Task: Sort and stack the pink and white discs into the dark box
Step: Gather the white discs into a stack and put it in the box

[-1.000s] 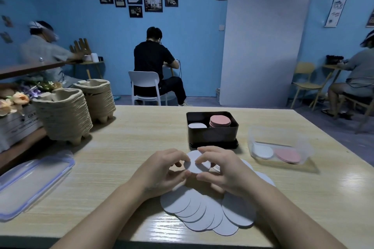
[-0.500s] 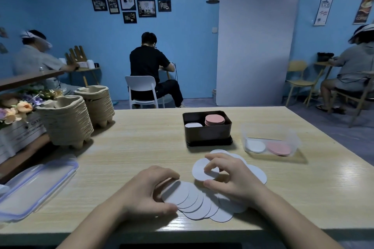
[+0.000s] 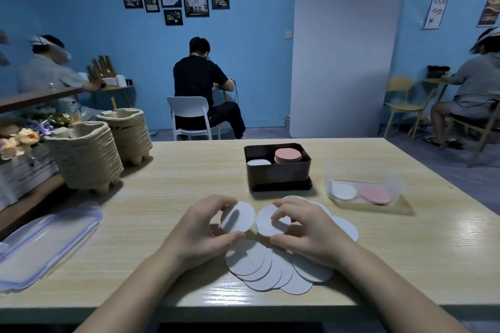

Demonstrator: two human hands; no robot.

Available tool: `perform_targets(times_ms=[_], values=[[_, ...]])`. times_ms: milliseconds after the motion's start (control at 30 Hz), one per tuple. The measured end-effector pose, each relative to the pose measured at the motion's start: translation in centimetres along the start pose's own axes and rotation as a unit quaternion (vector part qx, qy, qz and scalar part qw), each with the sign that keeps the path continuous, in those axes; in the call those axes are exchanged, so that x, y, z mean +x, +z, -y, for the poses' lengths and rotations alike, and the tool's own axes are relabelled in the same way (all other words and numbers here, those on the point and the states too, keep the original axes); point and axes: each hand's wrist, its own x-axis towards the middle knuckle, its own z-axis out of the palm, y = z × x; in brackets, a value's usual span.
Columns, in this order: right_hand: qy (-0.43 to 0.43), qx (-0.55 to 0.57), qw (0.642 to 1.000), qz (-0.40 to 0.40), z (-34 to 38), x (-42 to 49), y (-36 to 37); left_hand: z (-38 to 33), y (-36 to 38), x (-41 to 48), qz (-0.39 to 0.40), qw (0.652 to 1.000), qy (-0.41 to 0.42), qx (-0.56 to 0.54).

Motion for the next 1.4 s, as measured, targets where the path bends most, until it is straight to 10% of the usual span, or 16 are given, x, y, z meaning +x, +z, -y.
perform_targets(times_ms=[1400], values=[[-0.027, 0.035, 0.998, -0.048, 0.5, -0.5, 0.7, -0.3, 3.5, 0.3, -0.015, 0.994, 0.086, 0.066]])
